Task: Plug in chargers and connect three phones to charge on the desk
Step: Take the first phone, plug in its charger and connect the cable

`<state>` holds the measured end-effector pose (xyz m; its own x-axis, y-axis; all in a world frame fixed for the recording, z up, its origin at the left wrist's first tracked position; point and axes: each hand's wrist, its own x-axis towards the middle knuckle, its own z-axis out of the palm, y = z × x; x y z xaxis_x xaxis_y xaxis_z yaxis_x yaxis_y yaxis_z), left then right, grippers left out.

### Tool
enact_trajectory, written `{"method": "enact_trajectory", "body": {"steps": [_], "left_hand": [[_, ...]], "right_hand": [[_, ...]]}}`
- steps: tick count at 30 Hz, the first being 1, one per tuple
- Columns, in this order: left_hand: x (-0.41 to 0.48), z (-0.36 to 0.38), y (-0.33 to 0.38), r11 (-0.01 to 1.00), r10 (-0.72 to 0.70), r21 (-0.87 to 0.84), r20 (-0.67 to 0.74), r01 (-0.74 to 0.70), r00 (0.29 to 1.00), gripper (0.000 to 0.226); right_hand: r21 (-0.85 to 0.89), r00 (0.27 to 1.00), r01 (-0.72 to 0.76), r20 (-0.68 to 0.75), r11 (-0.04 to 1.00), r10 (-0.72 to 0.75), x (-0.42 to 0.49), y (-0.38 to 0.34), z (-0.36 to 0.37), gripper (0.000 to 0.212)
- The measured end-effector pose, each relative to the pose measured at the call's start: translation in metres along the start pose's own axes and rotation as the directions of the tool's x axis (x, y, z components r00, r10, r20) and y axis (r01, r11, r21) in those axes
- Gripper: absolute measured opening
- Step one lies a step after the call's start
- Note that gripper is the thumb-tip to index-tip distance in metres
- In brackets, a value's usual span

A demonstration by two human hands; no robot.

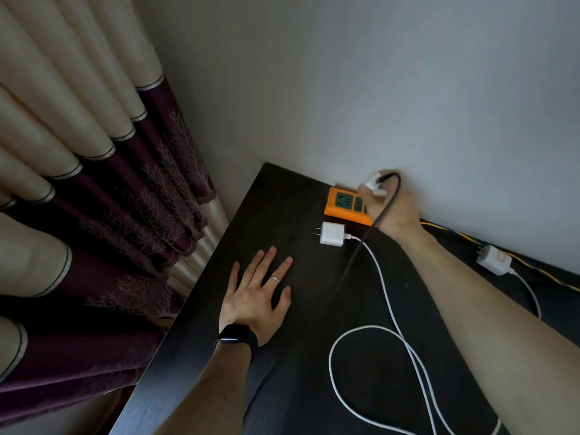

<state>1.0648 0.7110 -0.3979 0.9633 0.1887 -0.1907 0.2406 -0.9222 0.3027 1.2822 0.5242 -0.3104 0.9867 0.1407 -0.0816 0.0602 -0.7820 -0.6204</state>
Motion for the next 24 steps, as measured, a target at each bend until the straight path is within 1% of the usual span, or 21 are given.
{"method": "enact_trajectory", "body": {"steps": [3,4,5,7,8,9,11,13,17,22,24], "left_hand": [[0.000,0.000,0.000,1.000,0.006,0.000,-0.006,-0.006,1.000,0.058],[0.000,0.000,0.000,1.000,0.008,-0.004,-0.008,-0.008,1.000,0.058],[0.000,0.001,0.000,1.000,0.009,-0.010,-0.013,-0.009,1.000,0.058],[0.000,0.001,0.001,1.000,0.010,-0.018,-0.022,-0.011,1.000,0.058],[0.001,0.001,0.000,1.000,0.009,-0.016,-0.021,-0.009,1.000,0.058],[0.001,0.001,0.000,1.000,0.009,-0.012,-0.018,-0.010,1.000,0.058],[0.000,0.001,0.000,1.000,0.012,-0.012,-0.018,-0.012,1.000,0.058],[0.000,0.001,0.000,1.000,0.013,-0.021,-0.025,-0.014,1.000,0.058],[0.000,0.002,0.000,1.000,0.014,-0.018,-0.019,-0.014,1.000,0.058],[-0.001,0.001,0.000,0.999,0.015,-0.029,-0.025,-0.015,1.000,0.058],[-0.001,0.001,0.000,0.999,0.016,-0.030,-0.028,-0.017,0.999,0.058]], "right_hand": [[0.132,0.997,-0.060,0.054,0.989,0.053,0.005,0.021,0.001,0.043],[0.145,0.995,-0.070,0.077,0.987,0.060,0.011,0.039,0.007,0.051],[0.147,0.993,-0.068,0.102,0.987,0.053,0.017,0.054,0.014,0.054],[0.159,0.992,-0.062,0.120,0.985,0.043,0.007,0.035,0.010,0.041],[0.136,0.993,-0.047,0.114,0.990,0.031,-0.001,0.019,0.007,0.034],[0.096,0.992,-0.025,0.126,0.995,0.013,-0.005,0.010,0.005,0.031],[0.044,0.990,-0.008,0.139,0.999,0.002,-0.005,0.008,0.006,0.036],[0.056,0.992,-0.005,0.125,0.998,-0.002,-0.005,0.008,0.007,0.039],[0.055,0.993,-0.006,0.115,0.998,0.000,-0.005,0.010,0.008,0.039],[0.130,0.993,-0.011,0.116,0.991,-0.004,-0.004,0.017,0.009,0.033],[0.179,0.993,-0.021,0.116,0.984,0.000,-0.006,0.017,0.010,0.034]]}}
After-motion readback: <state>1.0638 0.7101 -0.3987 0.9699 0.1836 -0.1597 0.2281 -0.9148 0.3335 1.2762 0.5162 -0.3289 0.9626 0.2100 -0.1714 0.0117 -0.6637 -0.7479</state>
